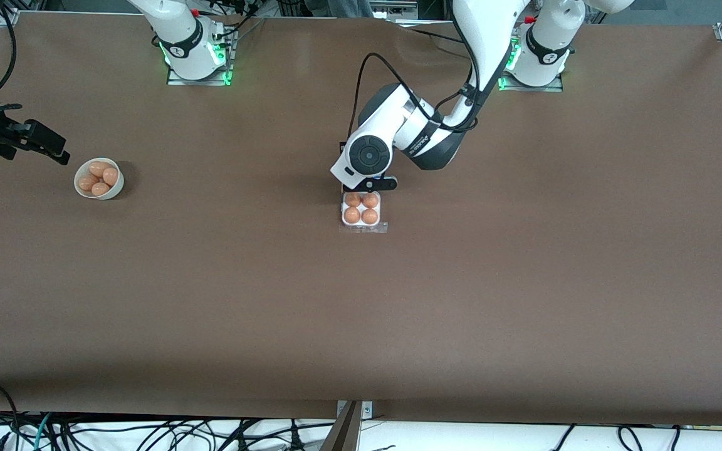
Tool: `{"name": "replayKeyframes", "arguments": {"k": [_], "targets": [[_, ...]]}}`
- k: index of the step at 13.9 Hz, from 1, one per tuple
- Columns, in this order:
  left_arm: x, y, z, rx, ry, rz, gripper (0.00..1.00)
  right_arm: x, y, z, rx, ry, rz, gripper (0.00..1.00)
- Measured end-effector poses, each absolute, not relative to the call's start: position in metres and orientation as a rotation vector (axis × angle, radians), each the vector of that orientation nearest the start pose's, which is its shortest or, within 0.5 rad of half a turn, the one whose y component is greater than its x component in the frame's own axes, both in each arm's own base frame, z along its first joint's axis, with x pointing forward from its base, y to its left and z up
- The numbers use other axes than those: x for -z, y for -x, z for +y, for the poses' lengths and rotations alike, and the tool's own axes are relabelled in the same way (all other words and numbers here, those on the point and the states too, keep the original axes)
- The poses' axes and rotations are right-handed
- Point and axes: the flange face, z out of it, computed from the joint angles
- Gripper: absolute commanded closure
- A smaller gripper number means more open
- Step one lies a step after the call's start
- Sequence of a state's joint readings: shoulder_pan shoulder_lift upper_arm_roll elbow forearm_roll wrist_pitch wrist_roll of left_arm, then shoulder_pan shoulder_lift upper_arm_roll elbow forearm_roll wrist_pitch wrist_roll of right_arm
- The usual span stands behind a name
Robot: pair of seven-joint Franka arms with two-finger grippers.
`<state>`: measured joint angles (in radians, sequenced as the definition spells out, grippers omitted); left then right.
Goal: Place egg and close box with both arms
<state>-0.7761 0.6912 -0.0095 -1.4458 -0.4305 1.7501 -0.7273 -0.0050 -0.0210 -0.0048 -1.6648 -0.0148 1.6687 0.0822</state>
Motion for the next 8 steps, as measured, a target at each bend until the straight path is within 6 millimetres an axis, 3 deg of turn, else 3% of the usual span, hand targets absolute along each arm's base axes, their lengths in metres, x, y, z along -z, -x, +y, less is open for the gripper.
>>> {"name": "replayKeyframes", "arguments": {"k": [4,8], "targets": [[-0.256,-0.471,-0.501,-0.796,3.096,-0.224,0.87,-0.6,-0.555,-0.007,0.04,3.152,0.143,0.0],[-0.27,-0.528,-0.468,-0.565,3.187,-0.388,0.87,-0.6,-0.555,-0.007,0.04,3.152,0.144,0.0]]}}
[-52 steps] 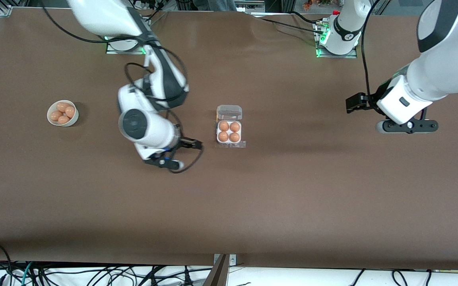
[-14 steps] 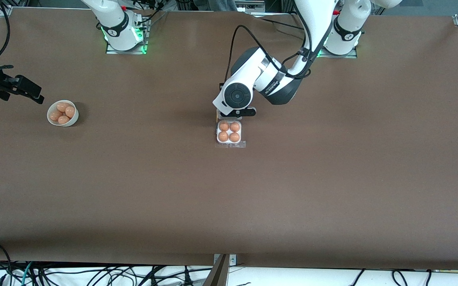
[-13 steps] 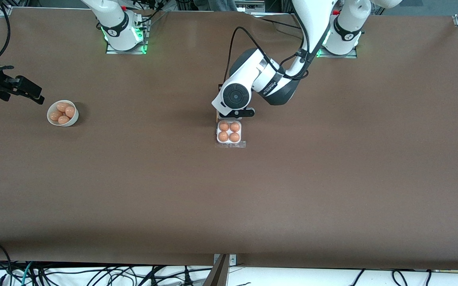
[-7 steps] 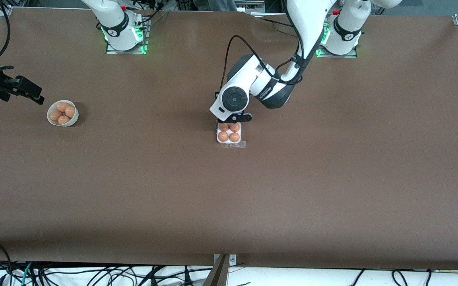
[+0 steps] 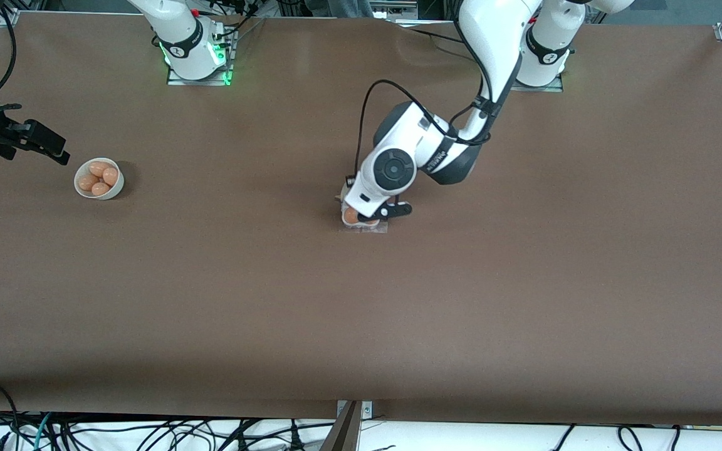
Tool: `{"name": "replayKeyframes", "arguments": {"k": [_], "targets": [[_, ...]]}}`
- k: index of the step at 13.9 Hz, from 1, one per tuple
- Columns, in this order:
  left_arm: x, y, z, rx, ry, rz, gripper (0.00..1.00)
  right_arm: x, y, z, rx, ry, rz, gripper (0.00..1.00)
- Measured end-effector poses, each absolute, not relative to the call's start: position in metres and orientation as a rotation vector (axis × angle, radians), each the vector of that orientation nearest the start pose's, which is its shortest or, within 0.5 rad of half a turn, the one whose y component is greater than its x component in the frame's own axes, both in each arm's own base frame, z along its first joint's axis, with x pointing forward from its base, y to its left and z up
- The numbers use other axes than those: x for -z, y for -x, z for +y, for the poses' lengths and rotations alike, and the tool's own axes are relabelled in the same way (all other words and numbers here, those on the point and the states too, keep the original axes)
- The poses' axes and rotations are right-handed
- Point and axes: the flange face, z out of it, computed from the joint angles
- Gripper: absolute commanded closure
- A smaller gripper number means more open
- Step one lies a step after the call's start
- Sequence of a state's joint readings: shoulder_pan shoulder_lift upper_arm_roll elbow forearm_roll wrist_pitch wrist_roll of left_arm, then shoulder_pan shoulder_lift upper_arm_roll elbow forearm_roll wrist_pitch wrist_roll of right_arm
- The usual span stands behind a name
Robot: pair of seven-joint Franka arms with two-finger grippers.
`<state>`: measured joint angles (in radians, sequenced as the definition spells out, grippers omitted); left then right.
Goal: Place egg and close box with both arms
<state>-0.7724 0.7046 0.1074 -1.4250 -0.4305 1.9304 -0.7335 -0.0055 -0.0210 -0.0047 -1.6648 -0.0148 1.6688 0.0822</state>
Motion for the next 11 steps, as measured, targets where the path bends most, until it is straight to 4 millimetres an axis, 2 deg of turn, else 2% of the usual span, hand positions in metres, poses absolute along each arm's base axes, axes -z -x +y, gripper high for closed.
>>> {"name": "replayKeyframes", "arguments": {"k": [1,5,7,9,11], "targets": [[-0.281,-0.544,-0.46,-0.506,3.207,-0.42,0.85,-0.6,-0.555,-0.007,0.041,3.152,0.144,0.0],[-0.324,-0.582,-0.435,-0.368,3.228,-0.481,0.55,-0.6,-0.555,-0.007,0.041,3.152,0.144,0.0],[-0.351,-0.599,-0.408,-0.303,3.153,-0.46,0.48,-0.6,-0.555,-0.007,0.041,3.152,0.144,0.0],[-0.39,-0.614,-0.377,-0.265,3.109,-0.435,0.45,-0.6,-0.555,-0.007,0.041,3.152,0.143,0.0],[-0.43,-0.63,-0.338,-0.247,3.11,-0.464,0.42,-0.6,-0.555,-0.007,0.041,3.152,0.143,0.0]]}}
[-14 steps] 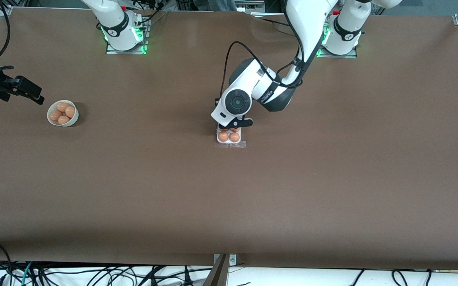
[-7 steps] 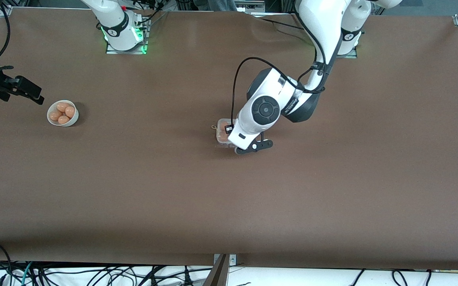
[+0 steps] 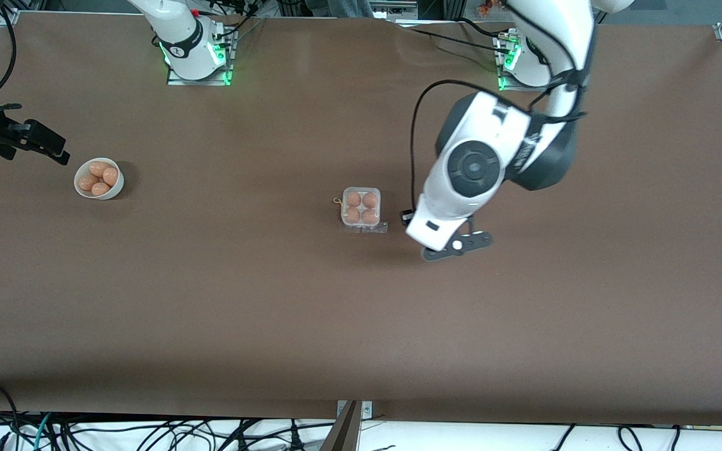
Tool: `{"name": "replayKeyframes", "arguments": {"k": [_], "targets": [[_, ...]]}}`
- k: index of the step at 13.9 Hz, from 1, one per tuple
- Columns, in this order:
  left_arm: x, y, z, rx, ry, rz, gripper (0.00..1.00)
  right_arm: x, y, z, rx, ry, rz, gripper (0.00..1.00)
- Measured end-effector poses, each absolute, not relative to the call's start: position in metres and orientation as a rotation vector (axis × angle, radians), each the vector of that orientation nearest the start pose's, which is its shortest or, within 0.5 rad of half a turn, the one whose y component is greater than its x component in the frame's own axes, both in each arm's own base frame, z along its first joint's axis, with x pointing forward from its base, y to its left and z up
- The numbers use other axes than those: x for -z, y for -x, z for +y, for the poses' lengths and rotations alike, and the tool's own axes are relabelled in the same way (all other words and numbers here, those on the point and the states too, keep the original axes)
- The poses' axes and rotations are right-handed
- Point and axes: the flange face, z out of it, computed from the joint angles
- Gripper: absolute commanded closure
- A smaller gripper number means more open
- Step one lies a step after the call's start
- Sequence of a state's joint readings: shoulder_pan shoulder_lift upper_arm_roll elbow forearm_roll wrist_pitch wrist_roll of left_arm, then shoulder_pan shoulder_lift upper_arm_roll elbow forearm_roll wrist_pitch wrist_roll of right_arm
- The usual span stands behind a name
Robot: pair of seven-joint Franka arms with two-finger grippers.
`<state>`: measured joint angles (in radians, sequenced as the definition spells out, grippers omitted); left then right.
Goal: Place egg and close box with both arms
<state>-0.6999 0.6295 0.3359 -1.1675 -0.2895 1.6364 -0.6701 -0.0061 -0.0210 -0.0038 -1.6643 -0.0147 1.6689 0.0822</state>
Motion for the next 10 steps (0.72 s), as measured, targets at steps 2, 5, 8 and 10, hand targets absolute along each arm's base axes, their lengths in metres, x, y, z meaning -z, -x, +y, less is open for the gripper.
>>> {"name": "replayKeyframes", "arguments": {"k": [2,5,8,10], "targets": [[-0.462,-0.647,-0.292,-0.228,3.128,-0.514,0.42,-0.6,-0.555,-0.007,0.041,3.152,0.143,0.0],[-0.497,-0.661,-0.243,-0.175,3.16,-0.557,0.41,-0.6,-0.555,-0.007,0.041,3.151,0.143,0.0],[-0.523,-0.657,-0.207,-0.17,3.133,-0.455,0.38,-0.601,-0.555,-0.007,0.041,3.151,0.143,0.0],[-0.547,-0.651,-0.177,-0.131,3.124,-0.359,0.27,-0.601,-0.555,-0.007,0.042,3.151,0.143,0.0]]}}
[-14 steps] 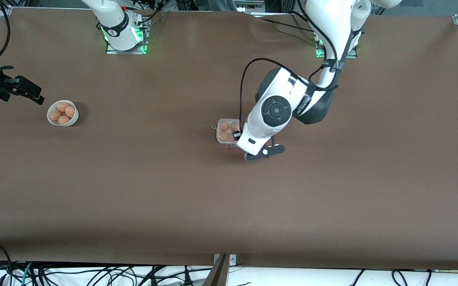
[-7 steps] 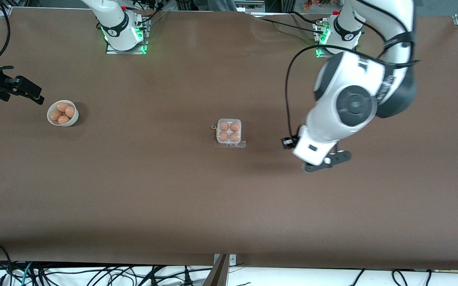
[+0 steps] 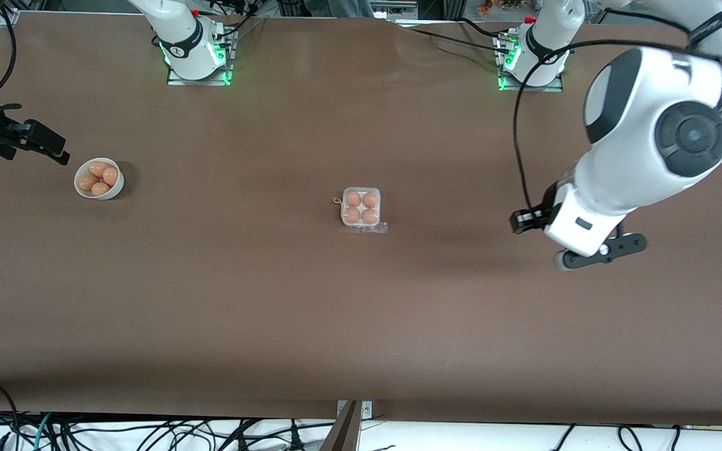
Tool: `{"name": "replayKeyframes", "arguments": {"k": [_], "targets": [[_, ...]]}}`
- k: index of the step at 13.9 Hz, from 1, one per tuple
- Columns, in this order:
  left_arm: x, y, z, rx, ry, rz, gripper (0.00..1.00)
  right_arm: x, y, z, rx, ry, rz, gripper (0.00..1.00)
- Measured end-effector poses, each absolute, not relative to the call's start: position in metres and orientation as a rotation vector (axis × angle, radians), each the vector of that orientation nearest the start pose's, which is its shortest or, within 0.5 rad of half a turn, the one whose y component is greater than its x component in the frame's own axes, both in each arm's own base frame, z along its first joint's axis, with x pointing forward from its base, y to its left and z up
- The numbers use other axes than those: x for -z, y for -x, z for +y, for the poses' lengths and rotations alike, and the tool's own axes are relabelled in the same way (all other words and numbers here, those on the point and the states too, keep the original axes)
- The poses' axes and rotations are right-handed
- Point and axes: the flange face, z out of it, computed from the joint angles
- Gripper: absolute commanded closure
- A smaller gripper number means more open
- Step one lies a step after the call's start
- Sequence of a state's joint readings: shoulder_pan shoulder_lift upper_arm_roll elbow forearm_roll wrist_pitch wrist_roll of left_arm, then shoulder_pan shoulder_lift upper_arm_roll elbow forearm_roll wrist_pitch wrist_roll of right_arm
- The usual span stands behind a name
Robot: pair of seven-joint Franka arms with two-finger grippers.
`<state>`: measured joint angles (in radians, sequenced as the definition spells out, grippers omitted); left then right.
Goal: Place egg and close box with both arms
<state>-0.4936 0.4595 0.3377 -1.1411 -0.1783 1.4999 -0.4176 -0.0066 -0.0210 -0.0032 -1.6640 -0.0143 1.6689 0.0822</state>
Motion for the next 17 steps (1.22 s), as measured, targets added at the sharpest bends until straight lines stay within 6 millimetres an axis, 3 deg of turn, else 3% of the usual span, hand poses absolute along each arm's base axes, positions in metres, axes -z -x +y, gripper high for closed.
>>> {"name": "replayKeyframes", "arguments": {"k": [3,6,8,12,17], "targets": [[-0.589,-0.639,-0.101,-0.081,3.13,-0.265,0.02,-0.601,-0.556,-0.007,0.042,3.151,0.142,0.0],[-0.609,-0.624,-0.025,-0.069,3.118,-0.133,0.0,-0.601,-0.556,-0.006,0.042,3.151,0.142,0.0],[-0.598,-0.618,0.001,-0.115,3.129,-0.113,0.0,-0.601,-0.556,-0.007,0.042,3.151,0.142,0.0],[-0.569,-0.612,0.001,-0.134,3.143,-0.093,0.0,-0.601,-0.556,-0.007,0.042,3.151,0.143,0.0],[-0.577,-0.603,-0.01,-0.117,3.154,-0.059,0.0,-0.601,-0.556,-0.007,0.042,3.151,0.143,0.0]]}}
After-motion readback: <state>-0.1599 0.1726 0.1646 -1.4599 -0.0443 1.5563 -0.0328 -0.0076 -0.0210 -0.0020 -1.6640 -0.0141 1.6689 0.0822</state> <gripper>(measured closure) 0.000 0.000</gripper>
